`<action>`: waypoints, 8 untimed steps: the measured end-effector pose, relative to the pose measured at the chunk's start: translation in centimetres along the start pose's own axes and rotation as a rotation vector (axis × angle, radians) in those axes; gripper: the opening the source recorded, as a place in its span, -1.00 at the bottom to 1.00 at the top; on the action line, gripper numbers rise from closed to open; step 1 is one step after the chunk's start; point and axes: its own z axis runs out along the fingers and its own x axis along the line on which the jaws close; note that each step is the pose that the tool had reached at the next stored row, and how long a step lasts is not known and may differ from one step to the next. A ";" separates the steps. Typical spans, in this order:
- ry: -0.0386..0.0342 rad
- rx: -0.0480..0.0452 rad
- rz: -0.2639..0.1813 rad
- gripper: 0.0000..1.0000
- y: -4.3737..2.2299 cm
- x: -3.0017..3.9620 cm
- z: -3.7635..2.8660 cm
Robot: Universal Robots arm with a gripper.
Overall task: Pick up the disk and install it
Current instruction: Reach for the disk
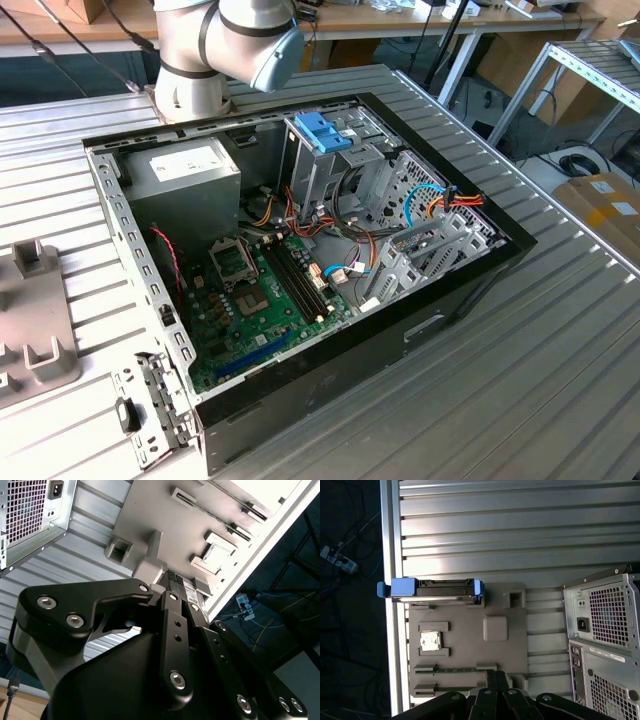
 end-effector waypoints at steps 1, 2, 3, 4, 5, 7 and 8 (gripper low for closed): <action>0.0000 0.0000 0.000 -0.80 -0.01 0.06 0.00; 0.0000 0.0000 0.000 -0.80 -0.01 0.13 0.00; 0.0000 0.0000 0.000 -0.80 -0.01 0.17 -0.01; 0.0000 0.0001 0.000 -0.80 -0.02 0.22 -0.01; 0.0000 0.0001 0.000 -0.80 -0.02 0.26 -0.01; 0.0000 0.0000 0.000 -0.80 -0.03 0.37 -0.01; 0.0000 0.0001 0.000 -0.80 -0.03 0.42 -0.01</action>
